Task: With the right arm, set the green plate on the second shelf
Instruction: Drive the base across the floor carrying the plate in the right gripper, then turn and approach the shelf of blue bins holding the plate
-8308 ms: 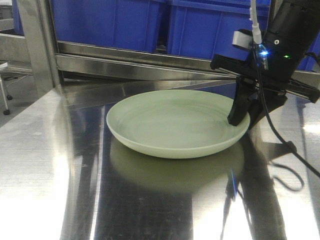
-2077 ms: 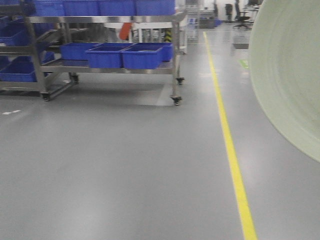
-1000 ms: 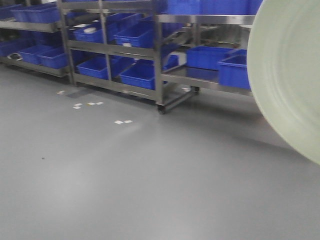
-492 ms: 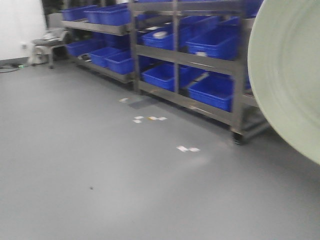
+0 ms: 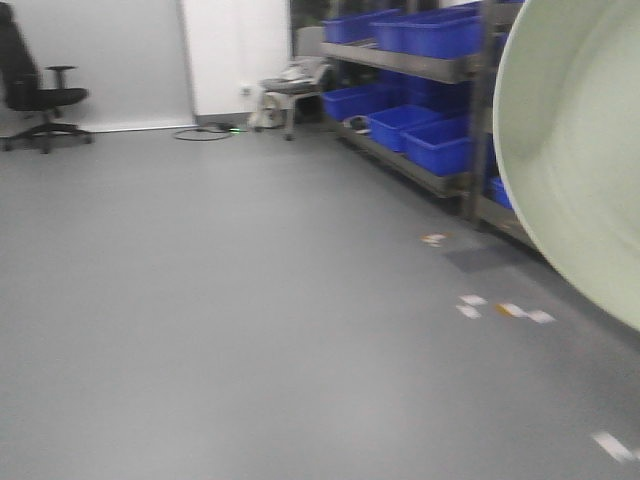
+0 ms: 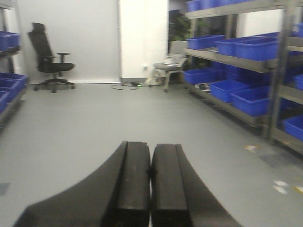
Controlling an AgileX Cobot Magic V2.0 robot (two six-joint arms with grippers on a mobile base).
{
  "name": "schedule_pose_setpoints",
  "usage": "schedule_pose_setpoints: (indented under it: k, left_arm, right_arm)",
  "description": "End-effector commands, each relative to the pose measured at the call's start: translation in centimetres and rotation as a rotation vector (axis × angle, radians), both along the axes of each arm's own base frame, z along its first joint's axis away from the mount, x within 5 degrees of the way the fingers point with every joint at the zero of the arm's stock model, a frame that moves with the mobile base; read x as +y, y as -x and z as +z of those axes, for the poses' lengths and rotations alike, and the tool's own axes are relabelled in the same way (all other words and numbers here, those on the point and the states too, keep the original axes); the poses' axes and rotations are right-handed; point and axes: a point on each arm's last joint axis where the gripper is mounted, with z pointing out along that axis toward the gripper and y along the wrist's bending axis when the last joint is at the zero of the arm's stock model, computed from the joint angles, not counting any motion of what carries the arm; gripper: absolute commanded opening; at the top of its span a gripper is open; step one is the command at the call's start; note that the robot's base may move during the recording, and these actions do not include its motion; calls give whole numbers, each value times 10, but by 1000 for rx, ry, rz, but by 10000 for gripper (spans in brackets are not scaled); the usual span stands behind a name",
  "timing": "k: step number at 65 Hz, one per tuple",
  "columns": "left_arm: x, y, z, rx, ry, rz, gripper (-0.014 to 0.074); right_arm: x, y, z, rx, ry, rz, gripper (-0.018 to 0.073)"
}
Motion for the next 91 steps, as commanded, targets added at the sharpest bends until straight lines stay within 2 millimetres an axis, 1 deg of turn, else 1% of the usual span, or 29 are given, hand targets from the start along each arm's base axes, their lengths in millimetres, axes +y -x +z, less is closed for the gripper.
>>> schedule_pose_setpoints:
  k: [1,91]
  left_arm:
    - [0,0,-6,-55,12,-1,130]
    - [0,0,-6,-55,12,-1,130]
  right_arm:
    - [1,7,22,-159,-13,15,55]
    - [1,7,21,-156,-13,14,55]
